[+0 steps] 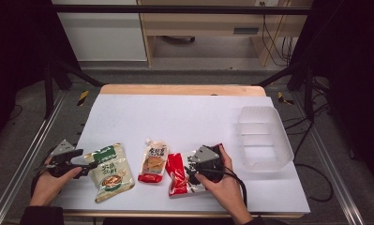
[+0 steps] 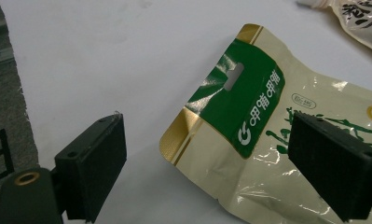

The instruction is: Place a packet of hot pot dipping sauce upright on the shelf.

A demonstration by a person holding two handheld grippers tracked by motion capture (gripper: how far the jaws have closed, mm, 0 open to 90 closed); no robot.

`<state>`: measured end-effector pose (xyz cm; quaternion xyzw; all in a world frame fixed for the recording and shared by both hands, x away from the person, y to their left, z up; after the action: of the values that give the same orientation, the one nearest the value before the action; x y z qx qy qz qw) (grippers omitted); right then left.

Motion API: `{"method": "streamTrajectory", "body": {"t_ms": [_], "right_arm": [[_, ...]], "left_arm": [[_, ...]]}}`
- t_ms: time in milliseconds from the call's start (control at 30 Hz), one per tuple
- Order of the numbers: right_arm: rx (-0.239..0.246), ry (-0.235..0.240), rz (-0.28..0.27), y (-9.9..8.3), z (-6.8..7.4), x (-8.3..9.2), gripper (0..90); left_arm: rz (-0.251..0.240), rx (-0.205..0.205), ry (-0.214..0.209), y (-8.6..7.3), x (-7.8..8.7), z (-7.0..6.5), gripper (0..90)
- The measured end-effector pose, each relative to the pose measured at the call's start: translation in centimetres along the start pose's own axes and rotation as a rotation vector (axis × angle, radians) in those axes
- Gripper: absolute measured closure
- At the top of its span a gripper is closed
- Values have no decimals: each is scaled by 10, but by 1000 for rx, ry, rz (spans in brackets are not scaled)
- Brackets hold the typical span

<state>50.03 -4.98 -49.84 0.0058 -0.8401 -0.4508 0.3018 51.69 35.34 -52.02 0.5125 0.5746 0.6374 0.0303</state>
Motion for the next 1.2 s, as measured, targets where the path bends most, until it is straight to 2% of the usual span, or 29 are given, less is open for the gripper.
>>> {"method": "streamTrajectory", "body": {"t_ms": [67, 300, 333, 500, 567, 700, 733, 767, 800, 867, 900, 933, 967, 1033, 1100, 1200], "right_arm": [[-2, 0, -2, 0, -1, 0, 76], [-4, 0, -4, 0, -1, 1, 77], [-5, 2, -5, 1, 0, 1, 77], [6, 4, 0, 0, 1, 0, 76], [1, 4, 3, 0, 1, 0, 76], [1, 4, 0, 1, 1, 1, 76], [2, 3, 0, 1, 0, 2, 76], [3, 3, 0, 1, 0, 2, 76], [4, 3, 0, 1, 0, 2, 76], [10, 4, 0, 0, 1, 2, 76], [13, 5, 0, 0, 1, 1, 76], [12, 3, 2, 0, 1, 1, 76], [12, 3, 2, 0, 1, 1, 76], [15, 3, 3, 0, 1, 1, 76], [19, 6, 6, 0, 2, 0, 76], [27, 8, 11, 0, 4, 0, 76]], "left_arm": [[-1, 4, -3, 0, -1, 0, 147], [26, 3, -55, -4, -4, -7, 197], [24, 4, -72, -3, -4, -9, 204], [2, 3, -72, -2, 1, -11, 260], [-36, 7, -102, 0, 10, -18, 277], [-54, 5, -133, 1, 18, -28, 315], [-45, -7, -153, -1, 21, -36, 323], [-45, -7, -153, -1, 21, -36, 324], [-22, -16, -177, -4, 20, -40, 324], [4, -18, -200, -7, 16, -41, 344], [4, -18, -200, -7, 16, -41, 353], [45, -33, -202, -11, 11, -40, 364], [45, -33, -202, -11, 11, -40, 375], [85, -58, -184, -14, 5, -38, 375], [83, -69, -154, -10, 3, -34, 412], [71, -52, -141, -9, 4, -29, 504]]}}
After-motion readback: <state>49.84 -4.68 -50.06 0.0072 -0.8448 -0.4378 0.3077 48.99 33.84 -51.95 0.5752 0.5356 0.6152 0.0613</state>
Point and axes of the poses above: each handheld gripper's, and its own axes: x roughly backward along the jaws, y roughly out of its top, z roughly to its left, the point moved 8 cm from there along -x, roughly forward along the jaws, and after that the axes turned 14 degrees about -y, right-handed, at the moved point
